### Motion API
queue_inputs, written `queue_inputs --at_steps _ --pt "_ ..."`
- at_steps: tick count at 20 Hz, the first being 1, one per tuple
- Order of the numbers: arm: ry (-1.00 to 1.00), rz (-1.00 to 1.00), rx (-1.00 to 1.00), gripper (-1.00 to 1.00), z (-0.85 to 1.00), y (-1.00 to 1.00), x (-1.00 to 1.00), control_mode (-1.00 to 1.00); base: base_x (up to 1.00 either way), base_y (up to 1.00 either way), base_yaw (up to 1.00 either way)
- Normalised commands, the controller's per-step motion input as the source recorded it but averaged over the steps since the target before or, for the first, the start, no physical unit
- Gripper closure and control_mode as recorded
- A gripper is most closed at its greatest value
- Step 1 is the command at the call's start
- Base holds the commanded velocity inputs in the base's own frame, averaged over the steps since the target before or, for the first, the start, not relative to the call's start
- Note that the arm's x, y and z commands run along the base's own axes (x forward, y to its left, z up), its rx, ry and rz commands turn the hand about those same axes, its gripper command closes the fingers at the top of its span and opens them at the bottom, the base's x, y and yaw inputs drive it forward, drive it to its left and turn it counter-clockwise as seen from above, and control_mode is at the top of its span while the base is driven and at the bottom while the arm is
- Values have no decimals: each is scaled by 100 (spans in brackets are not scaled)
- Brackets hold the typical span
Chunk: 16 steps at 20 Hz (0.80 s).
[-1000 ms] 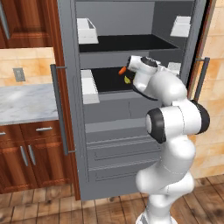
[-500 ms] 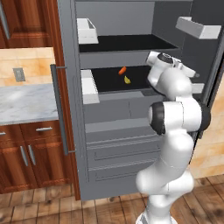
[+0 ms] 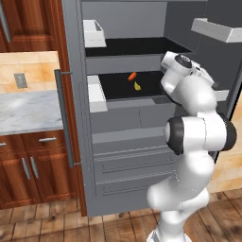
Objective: Take the lemon wedge from the fridge and place it on the plate with fish on the dining counter.
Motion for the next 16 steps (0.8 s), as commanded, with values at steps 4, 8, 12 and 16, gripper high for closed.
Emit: queue_inputs --at_steps 4,8,12,16 --pt "-7 34 -12 -100 24 100 -97 -100 0 0 0" --pt "4 49 -15 -100 13 100 -90 -100 0 0 0" --pt "16 52 -1 -100 0 95 -84 -100 0 0 0" --pt "38 47 12 -100 0 71 -33 -100 0 0 0"
